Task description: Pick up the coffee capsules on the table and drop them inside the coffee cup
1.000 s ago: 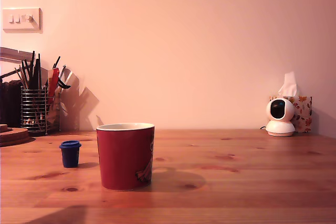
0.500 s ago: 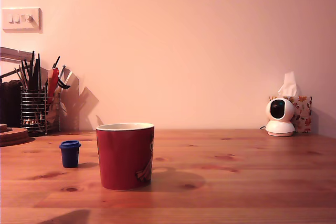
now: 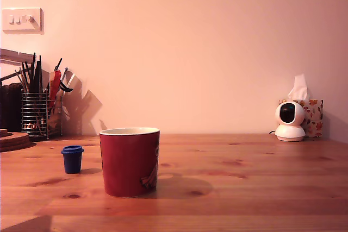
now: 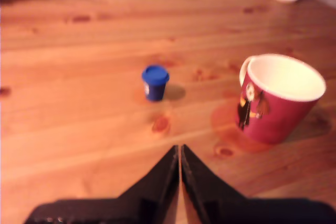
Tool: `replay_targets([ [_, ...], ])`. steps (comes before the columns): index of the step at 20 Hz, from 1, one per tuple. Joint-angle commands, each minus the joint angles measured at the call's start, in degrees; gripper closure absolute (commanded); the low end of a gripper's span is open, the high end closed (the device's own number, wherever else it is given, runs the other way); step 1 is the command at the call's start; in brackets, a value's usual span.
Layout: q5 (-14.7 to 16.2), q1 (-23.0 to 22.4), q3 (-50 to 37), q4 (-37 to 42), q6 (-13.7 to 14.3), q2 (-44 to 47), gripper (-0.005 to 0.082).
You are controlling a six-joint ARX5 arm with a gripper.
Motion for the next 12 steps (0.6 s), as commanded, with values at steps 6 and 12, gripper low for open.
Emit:
replay_targets([
  [6, 1.0, 0.0, -0.5, 5.8, 1.3, 2.0, 0.0793],
  [12, 2.8, -0.2, -0.5, 6.4, 1.3, 5.0, 0.0736],
])
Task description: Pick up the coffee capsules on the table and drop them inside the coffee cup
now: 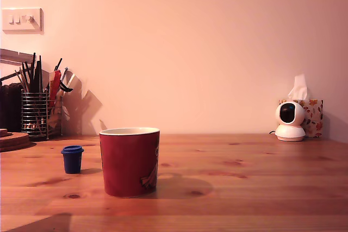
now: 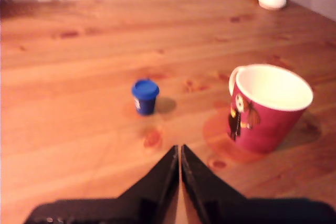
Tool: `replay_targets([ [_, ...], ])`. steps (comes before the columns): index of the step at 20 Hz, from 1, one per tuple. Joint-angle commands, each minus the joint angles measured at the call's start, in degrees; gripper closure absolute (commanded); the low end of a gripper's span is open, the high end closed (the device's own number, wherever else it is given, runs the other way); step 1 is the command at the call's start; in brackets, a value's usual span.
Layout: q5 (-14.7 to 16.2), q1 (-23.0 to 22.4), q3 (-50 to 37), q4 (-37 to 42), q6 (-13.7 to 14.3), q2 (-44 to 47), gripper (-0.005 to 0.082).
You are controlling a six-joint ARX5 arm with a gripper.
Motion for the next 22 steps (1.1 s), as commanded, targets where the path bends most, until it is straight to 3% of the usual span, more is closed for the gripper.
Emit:
replay_targets([
  [1, 0.0, -0.2, -0.5, 1.2, -0.1, 2.1, 0.0624],
  [2, 0.0, -0.4, -0.5, 2.2, -0.2, 3.5, 0.0514],
  [3, 0.0, -0.7, -0.5, 3.3, -0.7, 5.2, 0.0468],
  [6, -0.4, -1.7, -0.5, 9.0, -1.0, 11.5, 0.0467],
  [10, -3.1, -2.8, -0.5, 18.1, -0.9, 19.9, 0.0438],
  [13, -3.7, -3.3, -0.5, 22.6, 1.2, 25.4, 0.0352],
  [17, -3.2, -3.3, -0.5, 31.6, 2.1, 33.0, 0.0337],
  [20, -2.9, -3.3, -0.5, 36.1, 7.7, 38.4, 0.0336],
  [22, -2.8, -3.3, -0.5, 37.7, 8.0, 41.6, 0.0306],
])
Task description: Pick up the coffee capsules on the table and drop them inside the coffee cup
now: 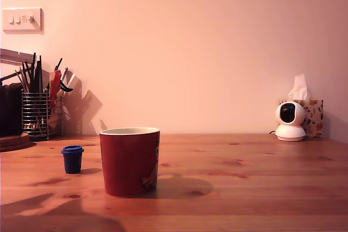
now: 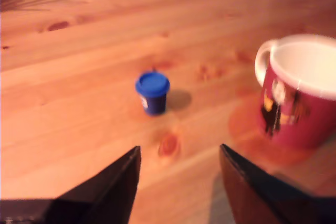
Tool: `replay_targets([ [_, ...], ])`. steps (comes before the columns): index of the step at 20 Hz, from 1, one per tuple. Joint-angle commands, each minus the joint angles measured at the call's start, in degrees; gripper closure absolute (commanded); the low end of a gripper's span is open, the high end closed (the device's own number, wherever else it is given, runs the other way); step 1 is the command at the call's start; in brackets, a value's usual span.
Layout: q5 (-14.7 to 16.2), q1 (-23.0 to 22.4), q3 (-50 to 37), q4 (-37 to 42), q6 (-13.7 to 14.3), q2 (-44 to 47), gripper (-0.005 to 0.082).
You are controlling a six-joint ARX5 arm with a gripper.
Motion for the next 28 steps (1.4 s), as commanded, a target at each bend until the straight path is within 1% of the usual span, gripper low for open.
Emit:
replay_targets([
  [1, 0.2, -0.2, -0.5, 2.1, 0.7, 2.4, 0.0280],
  [3, 0.0, -0.2, -0.5, 5.3, 0.7, 5.5, 0.0249],
  [8, -1.1, -0.2, -0.5, 10.7, 0.7, 12.9, 0.0249],
  [10, -2.7, -0.2, -0.4, 13.9, 0.7, 16.0, 0.0250],
  [11, -3.1, -0.2, -0.2, 15.5, 0.7, 17.4, 0.0250],
  [13, -3.1, -0.2, 0.9, 17.6, 0.8, 20.5, 0.0250],
  [18, -3.0, -0.2, 6.8, 18.5, 0.7, 28.1, 0.0250],
  [21, -1.7, -0.2, 9.9, 18.5, 0.7, 32.4, 0.0250],
  [28, -1.0, -1.3, 15.0, 18.3, 0.8, 38.3, 0.0249],
])
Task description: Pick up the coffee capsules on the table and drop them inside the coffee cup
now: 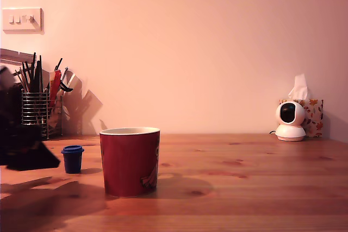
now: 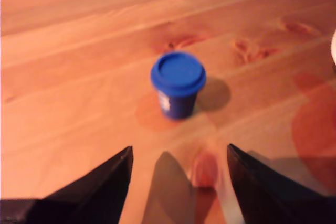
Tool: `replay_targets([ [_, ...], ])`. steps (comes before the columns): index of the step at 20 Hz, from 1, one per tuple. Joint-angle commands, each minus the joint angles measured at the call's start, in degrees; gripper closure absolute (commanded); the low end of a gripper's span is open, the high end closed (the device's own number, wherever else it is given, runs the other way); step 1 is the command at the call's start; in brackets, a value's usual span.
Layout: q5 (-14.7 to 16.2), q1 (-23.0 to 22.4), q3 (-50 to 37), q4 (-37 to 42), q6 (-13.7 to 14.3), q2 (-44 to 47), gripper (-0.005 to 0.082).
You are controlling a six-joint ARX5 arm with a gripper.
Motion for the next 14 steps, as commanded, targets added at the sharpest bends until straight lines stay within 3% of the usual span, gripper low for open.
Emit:
replay_targets([
  [1, 0.7, -0.4, 1.1, 0.3, 0.3, 2.2, 0.0249],
  [14, 0.8, -1.0, 9.2, -2.8, 1.8, 7.7, 0.0250],
])
